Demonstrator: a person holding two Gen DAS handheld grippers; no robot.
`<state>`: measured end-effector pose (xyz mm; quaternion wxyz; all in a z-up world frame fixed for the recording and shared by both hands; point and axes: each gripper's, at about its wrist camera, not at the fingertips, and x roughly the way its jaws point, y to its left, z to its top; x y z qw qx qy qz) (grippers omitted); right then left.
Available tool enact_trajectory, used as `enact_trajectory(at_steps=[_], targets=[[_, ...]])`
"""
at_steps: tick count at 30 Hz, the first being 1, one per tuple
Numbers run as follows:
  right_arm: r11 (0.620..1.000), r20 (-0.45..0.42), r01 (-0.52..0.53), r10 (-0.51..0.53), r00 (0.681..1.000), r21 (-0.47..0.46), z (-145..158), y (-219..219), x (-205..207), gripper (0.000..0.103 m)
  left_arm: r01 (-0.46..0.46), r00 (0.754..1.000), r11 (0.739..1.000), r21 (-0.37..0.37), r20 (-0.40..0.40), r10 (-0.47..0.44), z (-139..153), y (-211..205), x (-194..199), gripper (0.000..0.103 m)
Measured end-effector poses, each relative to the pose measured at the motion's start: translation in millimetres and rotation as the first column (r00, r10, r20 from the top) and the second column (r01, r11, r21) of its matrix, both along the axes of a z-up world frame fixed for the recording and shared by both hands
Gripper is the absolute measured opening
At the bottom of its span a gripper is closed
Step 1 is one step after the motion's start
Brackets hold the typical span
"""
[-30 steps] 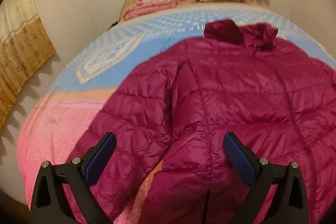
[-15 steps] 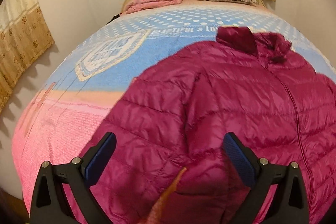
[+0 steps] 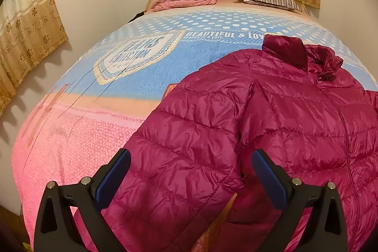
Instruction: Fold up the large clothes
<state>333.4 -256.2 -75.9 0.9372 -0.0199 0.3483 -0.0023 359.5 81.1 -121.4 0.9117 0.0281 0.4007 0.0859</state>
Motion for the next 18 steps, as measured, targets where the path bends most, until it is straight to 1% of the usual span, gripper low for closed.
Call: enact_trajectory(at_steps=[7,10,12,13,14,15,16,17,18], targets=[[0.995,-0.043,-0.102,0.103,0.994,0.013,-25.6,65.6,24.0,0.017,-0.023,1.000,1.000,0.007,0.012,0.023,1.2,8.2,2.0,0.102],[0.990,-0.065,-0.135,0.137,0.988,0.029,-40.6,89.9,29.2,0.018,-0.022,1.000,1.000,-0.008,0.004,0.022,-2.8,10.8,1.7,0.102],[0.986,-0.080,-0.155,0.159,0.984,0.058,-49.7,99.7,30.4,0.023,-0.025,1.000,1.000,-0.007,0.000,0.025,-5.2,12.5,1.1,0.102],[0.983,-0.085,-0.163,0.170,0.982,0.083,-53.4,104.6,28.8,0.028,-0.027,1.000,1.000,-0.005,-0.002,0.027,-6.0,13.7,0.9,0.102],[0.976,-0.101,-0.183,0.196,0.975,0.120,-59.2,109.7,29.2,0.048,-0.029,1.000,1.000,-0.003,-0.003,0.029,-6.4,14.7,0.5,0.102],[0.970,-0.109,-0.199,0.214,0.971,0.137,-60.9,113.2,27.6,0.072,-0.032,0.999,0.999,0.000,-0.001,0.032,-6.3,16.2,-0.1,0.102],[0.963,-0.102,-0.223,0.240,0.965,0.151,-62.2,118.7,23.2,0.080,-0.035,0.999,0.999,0.002,0.002,0.035,-5.9,18.2,-0.8,0.102],[0.960,-0.078,-0.244,0.256,0.963,0.141,-60.6,124.1,15.6,0.089,-0.040,0.999,0.999,0.004,0.004,0.040,-5.3,20.5,-1.3,0.102],[0.957,-0.059,-0.264,0.273,0.960,0.122,-57.9,129.0,8.5,0.090,-0.046,0.999,0.999,0.001,0.004,0.046,-4.4,22.9,-1.6,0.102]])
